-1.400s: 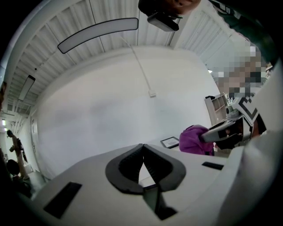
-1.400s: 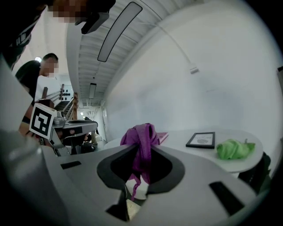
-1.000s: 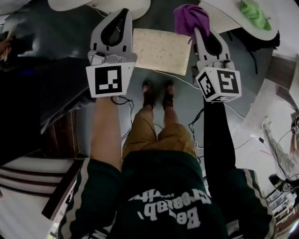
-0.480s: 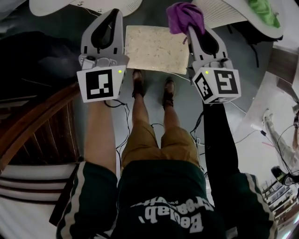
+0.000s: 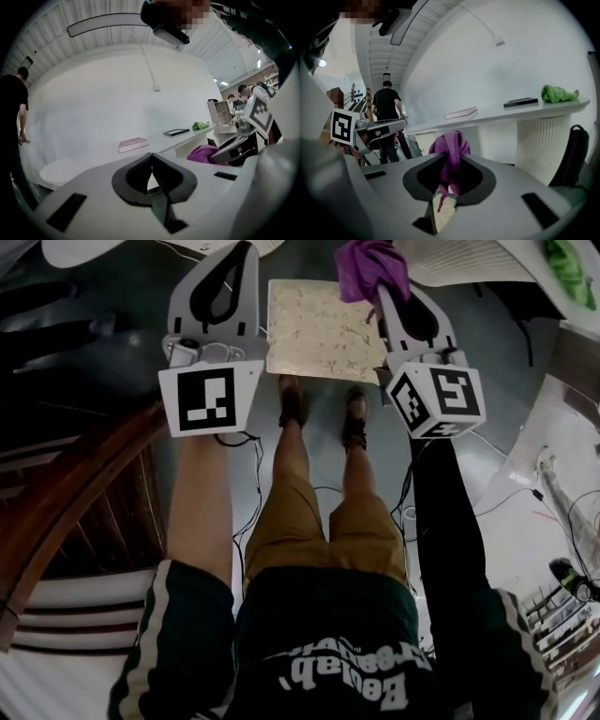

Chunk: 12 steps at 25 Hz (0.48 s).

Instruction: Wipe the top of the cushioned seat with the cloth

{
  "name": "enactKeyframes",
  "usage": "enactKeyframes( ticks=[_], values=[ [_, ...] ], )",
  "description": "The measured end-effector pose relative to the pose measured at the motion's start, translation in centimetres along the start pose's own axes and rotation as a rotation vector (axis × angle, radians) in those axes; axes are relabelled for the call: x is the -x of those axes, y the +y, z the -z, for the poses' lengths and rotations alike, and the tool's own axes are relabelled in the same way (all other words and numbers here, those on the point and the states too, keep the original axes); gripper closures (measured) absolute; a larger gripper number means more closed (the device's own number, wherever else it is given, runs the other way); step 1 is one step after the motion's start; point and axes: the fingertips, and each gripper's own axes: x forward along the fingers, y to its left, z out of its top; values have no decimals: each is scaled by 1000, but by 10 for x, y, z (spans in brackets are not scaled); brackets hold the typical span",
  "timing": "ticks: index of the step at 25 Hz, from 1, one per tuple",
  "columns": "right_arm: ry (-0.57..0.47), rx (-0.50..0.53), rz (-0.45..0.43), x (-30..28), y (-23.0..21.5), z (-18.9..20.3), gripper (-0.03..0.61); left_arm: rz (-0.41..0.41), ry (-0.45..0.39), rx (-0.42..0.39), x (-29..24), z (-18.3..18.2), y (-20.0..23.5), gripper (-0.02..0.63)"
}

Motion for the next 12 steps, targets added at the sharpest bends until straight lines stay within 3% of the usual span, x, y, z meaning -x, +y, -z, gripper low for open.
enactKeyframes(
  ticks=[12],
  values=[
    [181,-124,18,-79,41,78,526,88,11,25,-10,38,34,598]
  ],
)
